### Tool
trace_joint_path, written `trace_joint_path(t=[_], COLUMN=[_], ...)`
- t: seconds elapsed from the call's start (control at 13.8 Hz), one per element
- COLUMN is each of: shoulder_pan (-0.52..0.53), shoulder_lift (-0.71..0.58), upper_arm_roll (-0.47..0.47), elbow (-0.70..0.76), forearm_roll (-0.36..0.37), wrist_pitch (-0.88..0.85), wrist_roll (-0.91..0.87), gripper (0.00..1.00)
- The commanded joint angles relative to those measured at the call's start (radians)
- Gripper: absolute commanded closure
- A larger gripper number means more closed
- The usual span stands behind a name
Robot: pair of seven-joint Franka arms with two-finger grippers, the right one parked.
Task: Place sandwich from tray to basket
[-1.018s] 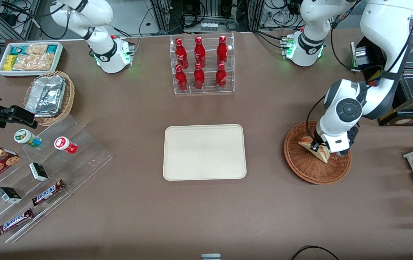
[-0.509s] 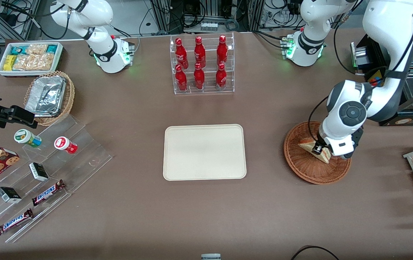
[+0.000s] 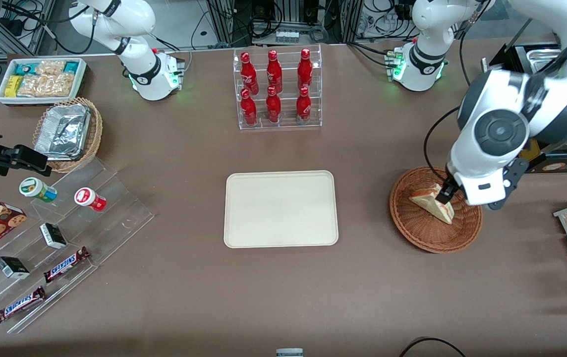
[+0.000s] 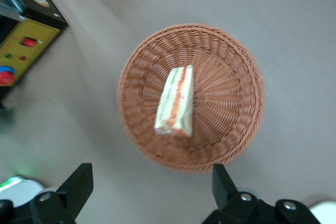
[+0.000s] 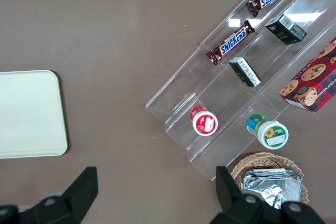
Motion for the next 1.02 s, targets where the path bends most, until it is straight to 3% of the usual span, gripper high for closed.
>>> trace_joint_path(t=[0.0, 0.22, 0.29, 0.36, 0.58, 0.8, 0.95], shoulder_pan=[0.005, 0.022, 0.007, -0.037, -0.195, -0.318, -0.346], shoulder_lift=[-0.017, -0.087, -0.112, -0.147, -0.262, -0.319, -0.314], upper_arm_roll=[0.003, 0.031, 0.086, 0.155, 0.490, 0.754, 0.795], elbow=[0.118, 0.126, 0.126, 0.122, 0.111, 0.096, 0.097], forearm_roll=[-0.050, -0.068, -0.080, -0.117, -0.261, -0.327, -0.344], wrist_pitch=[-0.139, -0.203, -0.220, -0.227, -0.266, -0.308, -0.311], wrist_roll=[0.184, 0.450, 0.536, 0.608, 0.937, 1.295, 1.340], gripper=[0.00, 0.00, 0.00, 0.00, 0.00, 0.00, 0.00])
